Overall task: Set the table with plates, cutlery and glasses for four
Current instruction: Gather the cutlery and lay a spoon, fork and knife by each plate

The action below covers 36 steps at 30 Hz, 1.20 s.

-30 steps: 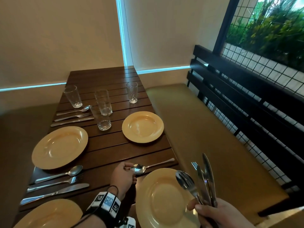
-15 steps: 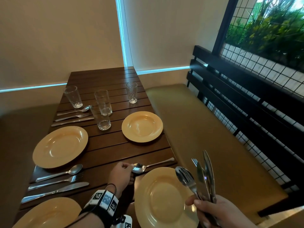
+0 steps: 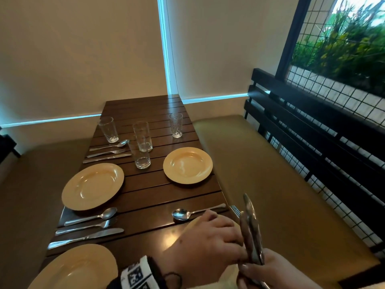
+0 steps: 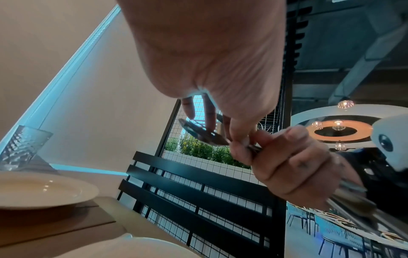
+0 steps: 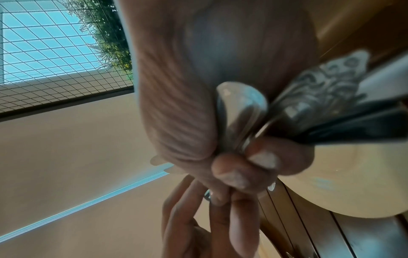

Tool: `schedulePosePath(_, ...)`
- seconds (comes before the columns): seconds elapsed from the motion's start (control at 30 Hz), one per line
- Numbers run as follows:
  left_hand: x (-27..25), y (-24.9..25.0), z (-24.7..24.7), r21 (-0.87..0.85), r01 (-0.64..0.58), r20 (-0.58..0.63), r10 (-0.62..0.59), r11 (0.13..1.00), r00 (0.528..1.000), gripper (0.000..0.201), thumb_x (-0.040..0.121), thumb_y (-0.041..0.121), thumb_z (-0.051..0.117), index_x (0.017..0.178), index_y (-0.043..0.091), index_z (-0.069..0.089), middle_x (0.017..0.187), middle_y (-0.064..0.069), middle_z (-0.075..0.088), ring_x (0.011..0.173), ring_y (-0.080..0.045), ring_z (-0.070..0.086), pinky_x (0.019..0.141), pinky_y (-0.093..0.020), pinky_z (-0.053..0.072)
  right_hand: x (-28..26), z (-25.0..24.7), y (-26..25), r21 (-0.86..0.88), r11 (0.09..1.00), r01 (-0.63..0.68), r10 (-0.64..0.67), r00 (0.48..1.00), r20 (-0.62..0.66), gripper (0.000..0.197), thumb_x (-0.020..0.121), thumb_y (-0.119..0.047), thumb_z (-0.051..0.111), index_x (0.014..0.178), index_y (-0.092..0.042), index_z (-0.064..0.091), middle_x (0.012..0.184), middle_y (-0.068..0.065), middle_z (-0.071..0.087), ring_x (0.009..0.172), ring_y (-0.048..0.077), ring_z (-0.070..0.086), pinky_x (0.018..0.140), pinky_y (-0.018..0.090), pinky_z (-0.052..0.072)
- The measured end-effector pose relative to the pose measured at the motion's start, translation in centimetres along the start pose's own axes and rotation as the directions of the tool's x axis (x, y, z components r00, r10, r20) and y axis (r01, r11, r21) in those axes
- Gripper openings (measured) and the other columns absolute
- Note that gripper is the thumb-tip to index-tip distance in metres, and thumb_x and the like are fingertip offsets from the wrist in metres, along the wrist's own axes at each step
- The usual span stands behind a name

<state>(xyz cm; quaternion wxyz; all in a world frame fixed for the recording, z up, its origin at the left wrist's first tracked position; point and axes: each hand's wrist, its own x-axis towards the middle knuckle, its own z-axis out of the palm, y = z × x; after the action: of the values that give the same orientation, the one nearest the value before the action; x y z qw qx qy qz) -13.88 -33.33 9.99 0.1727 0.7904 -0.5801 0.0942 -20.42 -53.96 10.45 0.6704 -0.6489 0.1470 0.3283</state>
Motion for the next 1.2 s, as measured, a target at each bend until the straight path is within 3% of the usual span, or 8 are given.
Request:
schedulePosePath(0.13,0.5,-0.3,-0.9,0.052,-0.062,0.098,0.057,0.997,0.994,0.017,0.096,0.029,0.056,0.105,0.036,0.069,0.115,0.018,0.067,0.114,-0.007,0.056,0.103,-0.035,0.036,-0.7,0.7,0.3,0.060,0.998,0.002,-0.009,0.993,0.121,0.034,0.057,-0.035,0.091,0.080,-0.011,0.083,0.086,0.011,0.078,0.079,0.019,0.069,0.077,0.025,0.053)
schedulePosePath(0.23,0.4,-1.0,-1.7,0.053,-0.006,0.077,0.002,0.999,0.997,0.019,0.099,0.027,0.053,0.107,0.033,0.069,0.119,0.017,0.067,0.119,-0.007,0.056,0.106,-0.034,0.034,-1.0,0.4,0.0,0.122,0.992,-0.033,0.018,0.992,0.124,0.023,0.075,-0.023,0.080,0.095,-0.014,0.081,0.095,0.015,0.077,0.092,0.031,0.058,0.086,0.035,0.047)
schedulePosePath(0.37,0.1,-1.6,-1.5,0.046,0.009,0.078,-0.012,0.999,0.997,0.021,0.099,0.027,0.055,0.114,0.034,0.068,0.128,0.016,0.065,0.132,-0.007,0.051,0.117,-0.033,0.026,-1.3,-0.4,0.0,0.180,0.983,-0.044,0.028,0.996,0.088,0.040,0.076,-0.023,0.082,0.112,-0.007,0.075,0.102,0.024,0.071,0.073,0.028,0.053,0.069,0.029,0.047)
schedulePosePath(0.5,0.2,-1.6,-0.2,0.046,-0.063,0.041,0.062,0.997,0.997,0.022,0.098,0.019,0.057,0.111,0.028,0.073,0.121,0.011,0.070,0.129,-0.012,0.055,0.122,-0.038,0.026,-0.7,-0.8,0.1,0.197,0.978,-0.072,0.062,0.996,0.060,0.045,0.082,-0.020,0.078,0.121,-0.001,0.069,0.114,0.028,0.069,0.095,0.036,0.052,0.090,0.041,0.042)
schedulePosePath(0.7,-0.1,-7.0,-0.4,-0.008,0.131,-0.126,-0.131,0.991,0.983,0.015,0.092,0.010,0.074,0.106,0.016,0.077,0.106,0.000,0.074,0.105,-0.016,0.062,0.101,-0.031,0.047,0.1,-2.6,1.6,0.334,0.938,-0.087,0.076,0.996,0.047,0.062,0.058,-0.011,0.089,0.115,0.006,0.070,0.112,0.040,0.063,0.102,0.043,0.046,0.093,0.048,0.033)
schedulePosePath(0.83,0.0,-12.1,0.4,-0.198,0.635,-0.016,-0.650,0.747,0.759,0.011,0.097,0.019,0.070,0.104,0.019,0.078,0.105,0.004,0.071,0.104,-0.013,0.059,0.098,-0.036,0.051,0.2,-4.0,2.0,0.388,0.914,-0.120,0.116,0.993,0.035,0.063,0.055,-0.002,0.086,0.114,0.010,0.068,0.109,0.041,0.063,0.100,0.050,0.061,0.108,0.060,0.037)
schedulePosePath(0.97,1.3,-14.7,3.5,-0.150,0.852,0.167,-0.837,0.501,0.521,0.015,0.100,0.023,0.065,0.109,0.021,0.077,0.112,0.003,0.071,0.106,-0.015,0.063,0.094,-0.031,0.052,0.7,-4.8,2.1,0.405,0.904,-0.137,0.134,0.990,0.036,0.062,0.058,0.000,0.086,0.116,0.010,0.067,0.111,0.041,0.061,0.103,0.049,0.055,0.111,0.062,0.032)
schedulePosePath(1.2,2.7,-17.1,8.2,0.126,0.820,0.328,-0.803,0.558,0.497,0.021,0.100,0.015,0.058,0.111,0.012,0.075,0.112,-0.010,0.074,0.109,-0.029,0.067,0.093,-0.043,0.057,1.5,-5.0,2.0,0.421,0.894,-0.150,0.150,0.988,0.033,0.062,0.054,0.000,0.089,0.113,0.009,0.070,0.109,0.043,0.061,0.095,0.049,0.063,0.083,0.054,0.057)
